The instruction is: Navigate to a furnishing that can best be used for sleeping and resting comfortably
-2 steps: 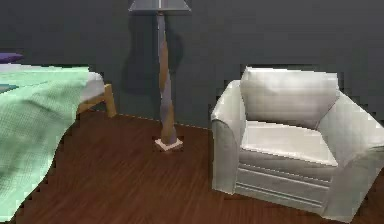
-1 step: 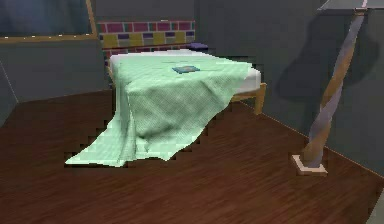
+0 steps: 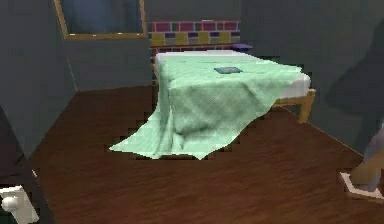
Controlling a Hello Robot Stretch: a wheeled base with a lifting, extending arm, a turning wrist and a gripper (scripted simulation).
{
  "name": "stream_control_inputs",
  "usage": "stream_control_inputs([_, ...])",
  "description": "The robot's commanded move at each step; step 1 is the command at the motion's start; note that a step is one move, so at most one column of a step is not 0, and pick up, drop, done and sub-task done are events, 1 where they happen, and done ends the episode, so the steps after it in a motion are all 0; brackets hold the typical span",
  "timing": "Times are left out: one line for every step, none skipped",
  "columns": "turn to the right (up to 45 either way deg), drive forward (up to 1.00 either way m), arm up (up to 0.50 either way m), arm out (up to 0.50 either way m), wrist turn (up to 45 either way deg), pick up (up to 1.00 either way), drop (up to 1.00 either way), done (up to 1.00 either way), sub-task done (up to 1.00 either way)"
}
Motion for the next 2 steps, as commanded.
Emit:
stream_control_inputs([0.0, 1.0, 0.0, 0.0, 0.0, 0.0, 0.0, 0.0, 0.0])
stream_control_inputs([0.0, 0.0, 0.0, 0.0, 0.0, 0.0, 0.0, 1.0, 0.0])
